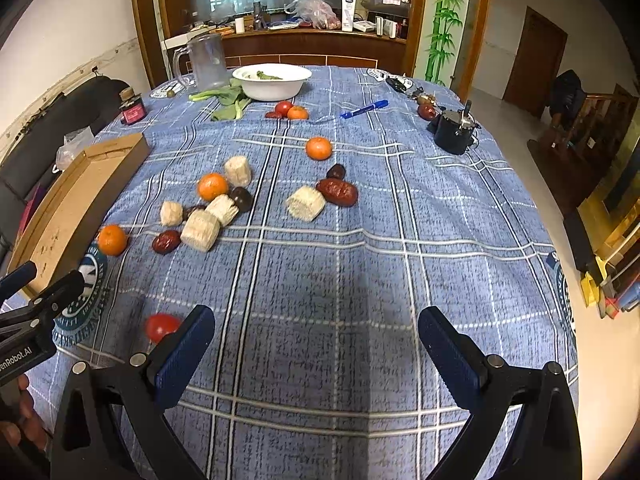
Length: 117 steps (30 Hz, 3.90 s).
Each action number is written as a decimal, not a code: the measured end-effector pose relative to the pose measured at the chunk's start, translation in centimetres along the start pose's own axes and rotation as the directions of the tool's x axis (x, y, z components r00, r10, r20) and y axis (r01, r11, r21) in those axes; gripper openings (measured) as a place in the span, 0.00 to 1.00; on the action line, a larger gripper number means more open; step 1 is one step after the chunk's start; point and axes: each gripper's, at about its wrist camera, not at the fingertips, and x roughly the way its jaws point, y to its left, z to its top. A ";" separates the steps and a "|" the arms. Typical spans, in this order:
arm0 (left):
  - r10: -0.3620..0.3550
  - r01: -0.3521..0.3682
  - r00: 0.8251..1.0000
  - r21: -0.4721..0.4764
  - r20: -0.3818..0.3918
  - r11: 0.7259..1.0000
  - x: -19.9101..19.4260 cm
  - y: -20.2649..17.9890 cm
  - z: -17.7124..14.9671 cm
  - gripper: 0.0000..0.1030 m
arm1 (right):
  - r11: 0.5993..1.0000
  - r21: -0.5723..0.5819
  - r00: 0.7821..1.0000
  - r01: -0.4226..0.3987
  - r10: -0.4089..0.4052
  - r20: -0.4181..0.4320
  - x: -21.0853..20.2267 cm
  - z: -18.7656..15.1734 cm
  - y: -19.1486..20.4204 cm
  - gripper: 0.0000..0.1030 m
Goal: Organize fruits
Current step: 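Reach right gripper toward red tomato while left gripper moves toward an orange, then close right gripper on the red tomato while left gripper grasps the orange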
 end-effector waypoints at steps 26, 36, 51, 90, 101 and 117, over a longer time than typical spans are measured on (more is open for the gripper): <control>-0.022 0.022 1.000 0.037 -0.001 0.999 -0.6 -0.8 -1.2 1.00 | 1.000 0.010 1.000 0.017 -0.017 -0.011 -1.1 -1.5 0.5 0.99; -0.025 0.025 1.000 0.044 -0.007 0.999 -0.2 -1.3 -0.8 1.00 | 1.000 0.014 1.000 0.017 -0.016 -0.017 -0.9 -1.5 0.1 0.99; 0.084 -0.081 0.996 0.116 -0.019 0.990 -1.0 2.8 -1.7 1.00 | 0.956 -0.203 0.977 -0.212 0.202 -0.071 1.4 -0.7 6.4 0.99; -0.250 0.298 0.936 0.175 -0.249 0.939 6.4 -0.8 4.7 1.00 | 0.962 -0.217 0.984 -0.164 0.144 -0.104 3.5 -0.6 -3.2 0.33; -0.191 0.246 0.947 0.203 -0.259 0.948 10.1 0.8 5.5 0.61 | 0.953 -0.233 0.977 -0.195 0.168 -0.130 4.7 -0.6 -2.6 0.33; -0.154 0.206 0.953 0.185 -0.261 0.961 9.8 2.1 4.3 0.44 | 0.945 -0.259 0.974 -0.201 0.166 -0.153 5.4 0.1 -0.8 0.33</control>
